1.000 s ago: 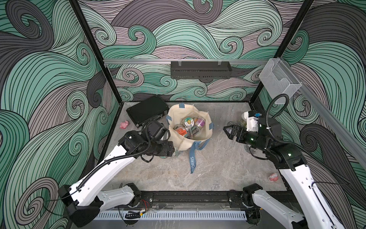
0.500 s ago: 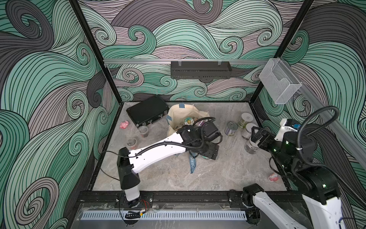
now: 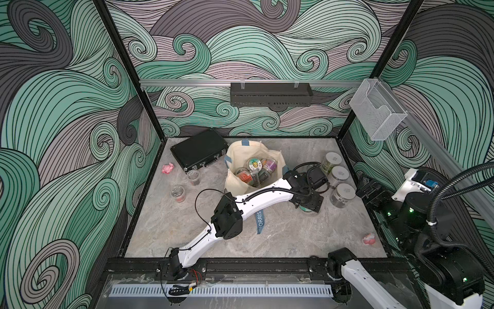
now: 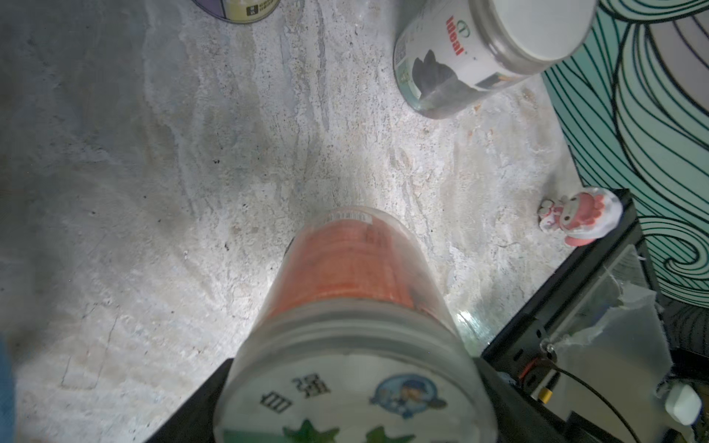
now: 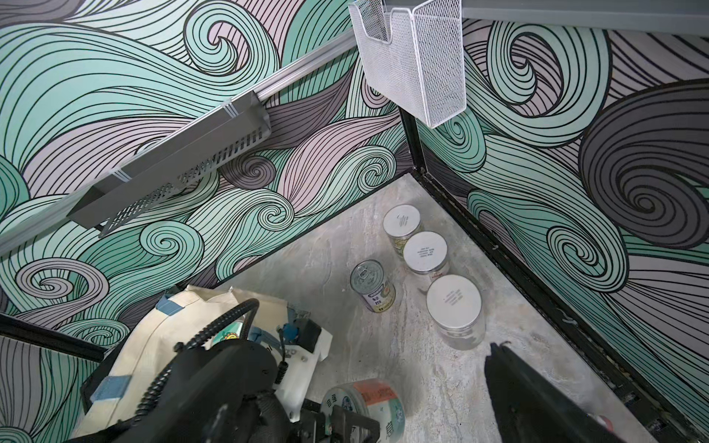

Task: Take out the seed jars from the canvas bag
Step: Place the seed jar at the center of the board.

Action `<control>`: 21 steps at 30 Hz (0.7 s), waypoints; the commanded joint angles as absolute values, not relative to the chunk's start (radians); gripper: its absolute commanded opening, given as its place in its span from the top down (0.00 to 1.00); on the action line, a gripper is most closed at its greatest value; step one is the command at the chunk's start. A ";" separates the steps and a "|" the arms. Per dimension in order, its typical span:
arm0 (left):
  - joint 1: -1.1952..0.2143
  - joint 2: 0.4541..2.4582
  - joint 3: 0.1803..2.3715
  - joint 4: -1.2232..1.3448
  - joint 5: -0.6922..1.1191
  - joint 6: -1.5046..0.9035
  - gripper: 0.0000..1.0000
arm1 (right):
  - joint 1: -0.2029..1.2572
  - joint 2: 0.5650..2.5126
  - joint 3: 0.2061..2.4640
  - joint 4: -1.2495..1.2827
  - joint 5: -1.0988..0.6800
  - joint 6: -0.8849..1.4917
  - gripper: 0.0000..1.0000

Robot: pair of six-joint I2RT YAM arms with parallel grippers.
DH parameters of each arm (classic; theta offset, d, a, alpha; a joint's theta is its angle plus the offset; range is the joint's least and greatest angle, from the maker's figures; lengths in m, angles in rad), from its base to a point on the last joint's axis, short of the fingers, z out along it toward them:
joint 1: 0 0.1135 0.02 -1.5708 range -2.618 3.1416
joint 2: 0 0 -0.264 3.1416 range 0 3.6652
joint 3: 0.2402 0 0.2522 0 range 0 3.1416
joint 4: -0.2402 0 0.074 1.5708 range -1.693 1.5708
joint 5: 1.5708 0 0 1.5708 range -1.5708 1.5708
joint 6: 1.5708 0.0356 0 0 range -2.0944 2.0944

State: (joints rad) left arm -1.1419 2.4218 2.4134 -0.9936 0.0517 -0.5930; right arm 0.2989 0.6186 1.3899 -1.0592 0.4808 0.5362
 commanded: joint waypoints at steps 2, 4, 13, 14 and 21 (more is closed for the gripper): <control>-1.152 2.463 2.478 -0.945 0.025 -0.572 0.68 | 0.296 0.643 1.371 -1.072 0.465 0.550 0.01; -1.152 2.490 2.508 -0.947 0.017 -0.575 0.67 | 0.297 0.658 1.369 -1.072 0.450 0.538 0.01; -1.154 2.537 2.517 -0.937 -0.004 -0.598 0.65 | 0.296 0.639 1.342 -1.072 0.441 0.541 0.01; -1.154 2.540 2.519 -0.938 -0.005 -0.601 0.63 | 0.296 0.640 1.343 -1.072 0.435 0.541 0.01; -1.153 2.560 2.523 -0.883 0.072 -0.646 0.22 | 0.296 0.640 1.346 -1.087 0.430 0.535 0.01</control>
